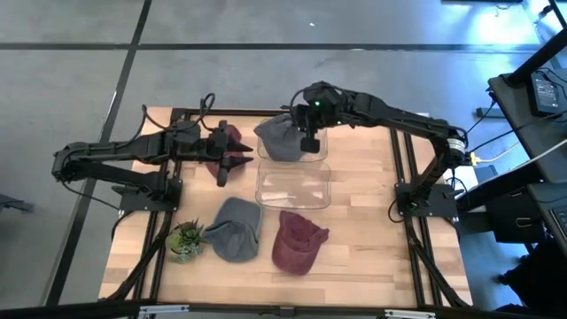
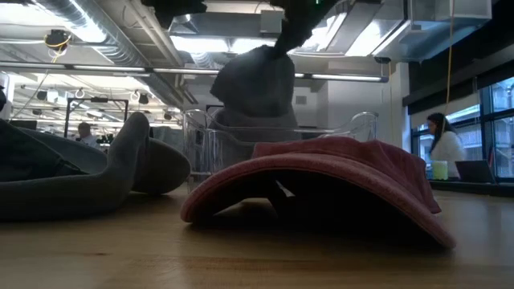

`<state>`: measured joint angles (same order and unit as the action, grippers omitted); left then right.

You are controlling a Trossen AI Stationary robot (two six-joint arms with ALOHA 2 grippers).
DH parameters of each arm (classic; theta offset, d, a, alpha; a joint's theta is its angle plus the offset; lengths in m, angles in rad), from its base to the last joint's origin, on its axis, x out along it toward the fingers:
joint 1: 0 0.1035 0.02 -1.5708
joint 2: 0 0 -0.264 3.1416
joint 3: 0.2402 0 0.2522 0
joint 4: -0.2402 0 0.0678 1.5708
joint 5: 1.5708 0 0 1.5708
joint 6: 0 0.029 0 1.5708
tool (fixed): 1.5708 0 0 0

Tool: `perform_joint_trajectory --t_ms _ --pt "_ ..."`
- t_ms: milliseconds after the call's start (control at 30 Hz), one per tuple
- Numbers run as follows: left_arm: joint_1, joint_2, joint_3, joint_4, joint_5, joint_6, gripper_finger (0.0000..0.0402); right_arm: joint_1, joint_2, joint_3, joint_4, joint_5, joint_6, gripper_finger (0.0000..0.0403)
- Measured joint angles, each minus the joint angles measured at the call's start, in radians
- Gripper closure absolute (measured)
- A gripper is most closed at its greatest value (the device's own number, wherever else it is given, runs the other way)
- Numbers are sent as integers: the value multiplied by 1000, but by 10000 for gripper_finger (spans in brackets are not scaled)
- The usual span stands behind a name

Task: Pick & Place hat
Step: Put the top gray cap into the top transparent bin

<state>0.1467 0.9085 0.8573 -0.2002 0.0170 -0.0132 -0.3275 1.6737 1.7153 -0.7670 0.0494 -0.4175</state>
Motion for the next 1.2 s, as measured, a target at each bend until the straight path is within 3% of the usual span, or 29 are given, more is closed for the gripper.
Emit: perform_joint_trajectory --t_ms 633,767,1200 --pt "2 0 0 -13 2 -19 276 -24 2 -235 195 113 91 389" --pt "2 0 0 -13 2 -19 275 -24 2 -236 195 191 81 372" --pt "2 0 0 -26 2 -27 275 -30 2 -236 195 195 77 280"
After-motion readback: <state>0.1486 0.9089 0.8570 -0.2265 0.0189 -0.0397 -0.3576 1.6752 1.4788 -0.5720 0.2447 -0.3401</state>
